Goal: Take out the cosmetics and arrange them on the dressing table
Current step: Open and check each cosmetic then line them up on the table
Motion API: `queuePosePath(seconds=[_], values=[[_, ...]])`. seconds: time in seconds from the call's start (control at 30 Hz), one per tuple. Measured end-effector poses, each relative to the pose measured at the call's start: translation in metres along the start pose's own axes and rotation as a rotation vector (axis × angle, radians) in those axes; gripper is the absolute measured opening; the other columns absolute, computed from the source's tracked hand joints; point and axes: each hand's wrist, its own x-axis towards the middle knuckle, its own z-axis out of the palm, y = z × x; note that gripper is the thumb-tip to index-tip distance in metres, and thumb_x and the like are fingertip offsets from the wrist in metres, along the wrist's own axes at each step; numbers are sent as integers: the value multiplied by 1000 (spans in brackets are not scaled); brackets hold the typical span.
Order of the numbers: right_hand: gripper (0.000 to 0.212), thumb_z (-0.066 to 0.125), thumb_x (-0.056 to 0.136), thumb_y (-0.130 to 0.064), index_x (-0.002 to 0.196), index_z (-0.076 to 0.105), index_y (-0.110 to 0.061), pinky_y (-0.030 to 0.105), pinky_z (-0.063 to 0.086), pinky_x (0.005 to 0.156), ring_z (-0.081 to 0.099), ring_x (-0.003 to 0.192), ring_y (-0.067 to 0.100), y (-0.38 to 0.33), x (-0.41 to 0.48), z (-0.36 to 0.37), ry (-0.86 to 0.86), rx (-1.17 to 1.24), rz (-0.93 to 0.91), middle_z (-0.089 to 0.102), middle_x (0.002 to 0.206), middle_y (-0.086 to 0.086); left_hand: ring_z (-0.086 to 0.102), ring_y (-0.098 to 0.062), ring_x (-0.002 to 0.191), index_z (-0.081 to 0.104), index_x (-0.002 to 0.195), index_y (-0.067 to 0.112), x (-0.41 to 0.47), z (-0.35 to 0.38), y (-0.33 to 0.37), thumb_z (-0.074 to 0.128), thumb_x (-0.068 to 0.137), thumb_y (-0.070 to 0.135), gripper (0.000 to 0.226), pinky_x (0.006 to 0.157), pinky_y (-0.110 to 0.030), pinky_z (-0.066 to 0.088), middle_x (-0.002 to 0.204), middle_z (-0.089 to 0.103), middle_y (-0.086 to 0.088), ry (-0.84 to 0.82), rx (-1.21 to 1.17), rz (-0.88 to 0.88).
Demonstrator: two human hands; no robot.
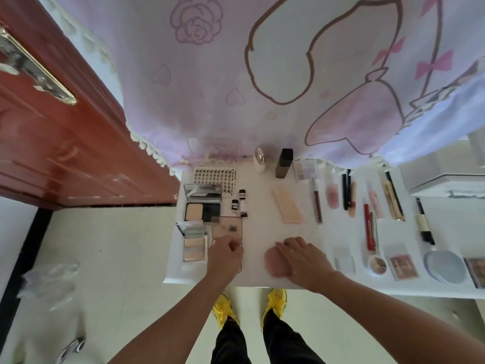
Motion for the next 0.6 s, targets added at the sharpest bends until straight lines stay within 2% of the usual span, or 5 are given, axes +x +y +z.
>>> queuePosePath(seconds=[0.17, 0.27, 0.37, 0.47, 0.6], values=[[75, 70, 68, -49, 132, 43, -22, 33, 46, 90, 44, 116, 19, 3, 6, -8, -21, 146, 58, 46, 128, -2, 65, -22, 77, 67, 81, 23, 1, -3, -1, 60, 85, 12, 13, 74, -41, 56, 77, 65, 3, -59, -69, -44], [78, 78, 63, -51, 130, 48, -24, 32, 46, 91, 51, 110, 15, 7, 3, -32, 23, 472, 154, 51, 123, -7, 62, -18, 72, 67, 98, 13, 3, -10, 13, 61, 86, 9, 14, 67, -35, 56, 85, 67, -4, -122, -181, -87], [78, 86, 63, -41, 130, 52, -20, 30, 48, 92, 55, 104, 14, 9, -2, -70, 139, 740, 160, 55, 119, -6, 63, -18, 70, 67, 99, 7, 3, -24, 41, 64, 90, 12, 10, 61, -28, 54, 85, 67, -10, -211, -394, -86], [81, 88, 63, -40, 132, 50, -22, 32, 51, 90, 54, 104, 11, 11, -7, -108, 214, 815, 97, 53, 119, -8, 67, -20, 73, 70, 95, 7, 3, -38, 70, 68, 89, 20, 14, 64, -29, 55, 85, 71, -11, -279, -524, -58], [81, 89, 61, -38, 132, 51, -25, 31, 54, 83, 54, 102, 9, 17, -13, -148, 301, 832, 25, 50, 118, -11, 67, -23, 71, 67, 104, 1, 3, -53, 107, 70, 85, 11, 22, 62, -30, 55, 87, 72, -17, -330, -612, -13]])
